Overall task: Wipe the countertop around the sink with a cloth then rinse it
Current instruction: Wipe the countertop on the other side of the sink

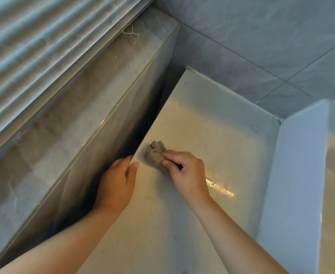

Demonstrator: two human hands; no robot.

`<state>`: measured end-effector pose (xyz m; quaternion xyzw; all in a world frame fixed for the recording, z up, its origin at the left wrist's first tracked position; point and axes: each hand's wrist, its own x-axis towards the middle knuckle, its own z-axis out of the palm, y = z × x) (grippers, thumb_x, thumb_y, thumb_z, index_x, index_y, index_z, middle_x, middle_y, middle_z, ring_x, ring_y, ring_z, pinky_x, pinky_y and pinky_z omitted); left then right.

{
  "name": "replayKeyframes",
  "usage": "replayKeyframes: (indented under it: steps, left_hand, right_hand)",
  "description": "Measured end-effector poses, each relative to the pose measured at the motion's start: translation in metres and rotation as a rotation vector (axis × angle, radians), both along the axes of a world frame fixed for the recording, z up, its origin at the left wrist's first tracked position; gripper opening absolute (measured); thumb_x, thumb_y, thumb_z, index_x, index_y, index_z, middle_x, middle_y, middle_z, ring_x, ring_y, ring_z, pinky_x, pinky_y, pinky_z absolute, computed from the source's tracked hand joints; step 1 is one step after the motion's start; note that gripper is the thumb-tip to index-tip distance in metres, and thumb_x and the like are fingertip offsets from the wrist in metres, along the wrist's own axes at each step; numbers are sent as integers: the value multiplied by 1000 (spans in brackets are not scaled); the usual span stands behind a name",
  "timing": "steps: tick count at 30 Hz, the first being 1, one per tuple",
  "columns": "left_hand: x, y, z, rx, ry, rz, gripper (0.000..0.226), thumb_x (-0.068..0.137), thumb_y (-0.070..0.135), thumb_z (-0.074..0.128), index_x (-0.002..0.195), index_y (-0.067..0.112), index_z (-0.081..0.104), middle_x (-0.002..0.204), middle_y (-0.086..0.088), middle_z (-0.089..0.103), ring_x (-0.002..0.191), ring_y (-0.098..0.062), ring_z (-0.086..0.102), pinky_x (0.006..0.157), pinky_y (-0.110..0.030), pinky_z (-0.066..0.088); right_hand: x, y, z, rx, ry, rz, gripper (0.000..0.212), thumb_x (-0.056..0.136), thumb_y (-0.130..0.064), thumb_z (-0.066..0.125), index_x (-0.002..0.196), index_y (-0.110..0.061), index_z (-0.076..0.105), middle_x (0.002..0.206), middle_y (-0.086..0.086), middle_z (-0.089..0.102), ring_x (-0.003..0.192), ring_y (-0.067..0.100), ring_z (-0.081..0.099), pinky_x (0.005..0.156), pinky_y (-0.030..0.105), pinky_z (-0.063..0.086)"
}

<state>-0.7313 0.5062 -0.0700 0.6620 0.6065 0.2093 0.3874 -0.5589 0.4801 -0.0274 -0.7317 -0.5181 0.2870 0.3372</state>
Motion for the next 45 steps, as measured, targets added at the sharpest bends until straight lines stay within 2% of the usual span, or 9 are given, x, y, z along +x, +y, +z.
replayKeyframes:
  steps: [3,8,16,21,29,31,34,39,45]
  left_hand:
    - [0,0,0,6,9,-8,37,97,38,39,118,20,63,112,0,63,98,-18,60,79,-27,42]
    - [1,0,1,-4,36,-5,35,99,33,41,121,16,61,115,-2,63,100,-21,60,80,-26,40]
    - [2,0,4,-29,29,-7,33,98,33,41,122,19,60,115,1,61,99,-16,57,78,-24,37]
    - [2,0,8,-31,25,-7,33,98,33,41,120,18,61,113,-1,62,98,-18,58,80,-30,44]
    - [-4,0,31,-97,-70,-4,28,97,31,48,119,20,61,120,2,59,112,-18,55,92,-35,46]
    - [-5,1,56,-60,-119,-2,38,95,33,51,131,21,54,132,9,52,122,-9,47,102,-31,40]
    - [0,4,112,-25,-308,-62,36,93,34,54,128,24,56,123,15,58,111,5,54,92,-15,44]
    - [13,17,176,-208,-445,-305,45,86,50,56,124,26,59,118,13,64,109,-2,59,96,-30,50]
    - [19,6,213,-281,-392,-533,42,71,44,69,107,21,69,99,5,71,92,-5,66,79,-22,55]
  right_hand:
    - [3,12,18,-16,144,-97,23,83,-10,69,103,-19,74,103,-10,70,96,-3,62,88,9,43]
    - [22,80,25,121,-61,-125,24,86,-13,65,109,-16,70,106,-7,70,96,-1,59,84,3,37]
    - [7,92,-3,39,-148,3,25,90,-20,60,114,-21,69,110,-4,70,103,16,62,93,29,47]
    - [0,61,24,-129,51,22,21,89,-16,62,109,-17,71,107,-6,70,100,8,61,91,22,46]
    - [26,0,94,-2,456,-232,18,90,-9,60,93,-23,72,87,-6,73,81,11,68,76,30,55]
    - [30,-14,112,-69,579,-199,16,93,-11,56,94,-19,70,84,1,71,79,18,64,80,43,53]
    - [33,-32,139,-190,774,-108,15,96,-14,50,98,-11,65,90,13,66,82,26,60,82,45,49]
    - [30,-52,168,-297,696,92,13,96,-14,51,98,-10,63,83,10,68,71,26,64,70,36,53]
    - [28,-62,177,-322,576,174,15,95,-15,54,103,-6,63,87,16,69,77,28,66,77,43,54]
